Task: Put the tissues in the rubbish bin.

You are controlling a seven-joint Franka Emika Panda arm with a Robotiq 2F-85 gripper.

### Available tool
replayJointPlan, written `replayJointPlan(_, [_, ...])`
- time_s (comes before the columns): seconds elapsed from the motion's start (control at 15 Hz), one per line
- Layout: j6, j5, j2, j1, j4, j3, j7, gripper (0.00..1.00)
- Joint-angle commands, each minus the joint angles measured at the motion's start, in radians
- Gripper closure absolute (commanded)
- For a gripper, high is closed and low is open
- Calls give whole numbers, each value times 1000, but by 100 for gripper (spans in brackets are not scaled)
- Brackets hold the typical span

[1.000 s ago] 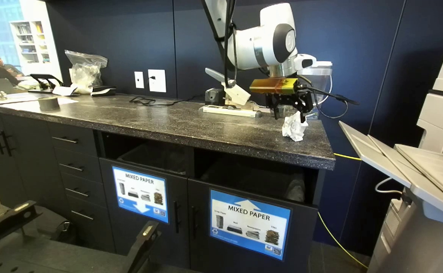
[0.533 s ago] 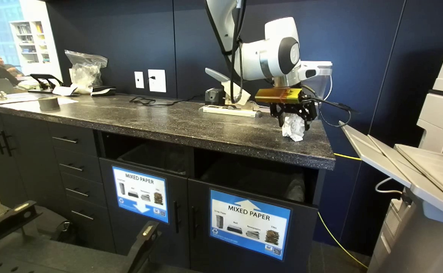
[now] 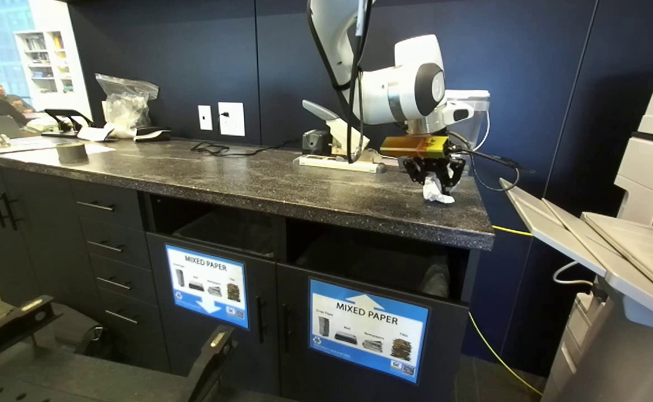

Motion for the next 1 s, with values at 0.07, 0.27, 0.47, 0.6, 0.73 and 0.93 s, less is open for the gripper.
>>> replayJointPlan(0.07, [-72, 8, 35, -15, 81, 21, -42, 88])
replayJointPlan(0.27, [-126, 3, 19, -20, 75, 51, -114, 89])
replayJointPlan(0.47, [-145, 9, -24, -27, 19, 105, -219, 89])
replayJointPlan(0.6, [-148, 10, -59, -23, -35, 131, -269, 88])
replayJointPlan(0.73, [-144, 11, -98, -21, -96, 151, -307, 87])
replayJointPlan(0.93, [-134, 1, -180, 2, -235, 163, -332, 88])
